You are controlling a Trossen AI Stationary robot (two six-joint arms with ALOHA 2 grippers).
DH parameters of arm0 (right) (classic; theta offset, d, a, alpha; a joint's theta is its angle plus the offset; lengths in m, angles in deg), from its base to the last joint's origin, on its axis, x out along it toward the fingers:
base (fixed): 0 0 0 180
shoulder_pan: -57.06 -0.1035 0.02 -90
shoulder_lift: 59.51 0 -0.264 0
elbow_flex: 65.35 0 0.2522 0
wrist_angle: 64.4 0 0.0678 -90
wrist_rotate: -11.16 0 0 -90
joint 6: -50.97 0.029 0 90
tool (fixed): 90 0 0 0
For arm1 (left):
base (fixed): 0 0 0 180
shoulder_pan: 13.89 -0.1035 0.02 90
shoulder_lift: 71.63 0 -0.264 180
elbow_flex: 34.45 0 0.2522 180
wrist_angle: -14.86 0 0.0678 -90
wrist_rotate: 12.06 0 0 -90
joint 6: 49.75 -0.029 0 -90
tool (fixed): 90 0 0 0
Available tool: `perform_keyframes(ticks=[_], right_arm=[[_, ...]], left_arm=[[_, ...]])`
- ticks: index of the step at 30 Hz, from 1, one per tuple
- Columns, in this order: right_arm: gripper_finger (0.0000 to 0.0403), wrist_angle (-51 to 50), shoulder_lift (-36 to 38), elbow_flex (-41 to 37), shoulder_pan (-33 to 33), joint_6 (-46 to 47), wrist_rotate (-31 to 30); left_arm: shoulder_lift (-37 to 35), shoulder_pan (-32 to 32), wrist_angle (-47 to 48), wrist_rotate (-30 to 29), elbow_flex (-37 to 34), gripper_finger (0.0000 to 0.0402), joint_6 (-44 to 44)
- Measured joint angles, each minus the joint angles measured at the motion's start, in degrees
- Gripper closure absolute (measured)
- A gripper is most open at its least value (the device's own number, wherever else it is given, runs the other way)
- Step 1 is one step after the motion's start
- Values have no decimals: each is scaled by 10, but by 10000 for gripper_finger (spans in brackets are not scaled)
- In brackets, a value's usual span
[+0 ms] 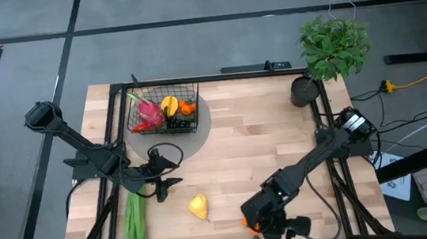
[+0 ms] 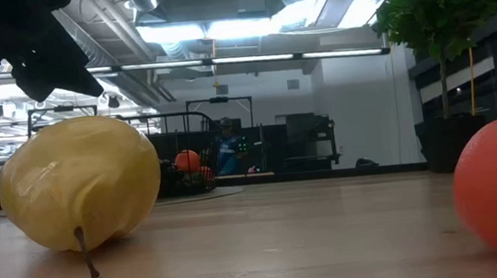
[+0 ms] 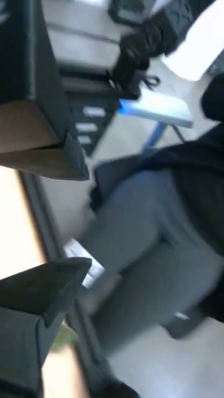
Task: Build produce basket
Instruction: Put the orange tangerine into the black wire basket
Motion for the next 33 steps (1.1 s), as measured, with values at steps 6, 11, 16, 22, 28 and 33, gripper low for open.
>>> perform_keyframes(ticks=[6,11,16,22,28,33], right_arm=[[202,220,0,-124,31,56,118],[202,366,0,-216,54,147,150],[202,411,0,-248,87,150,145],[202,408,0,-270,111,192,75],[202,407,0,-276,89,215,67],[202,375,0,-277,79,244,28]], left_arm=[[0,0,0,0,0,159,0],[0,0,0,0,0,159,0],[0,0,-1,0,0,159,1],[0,0,-1,0,0,159,1],[0,0,-1,0,0,159,1],[0,0,-1,0,0,159,2]])
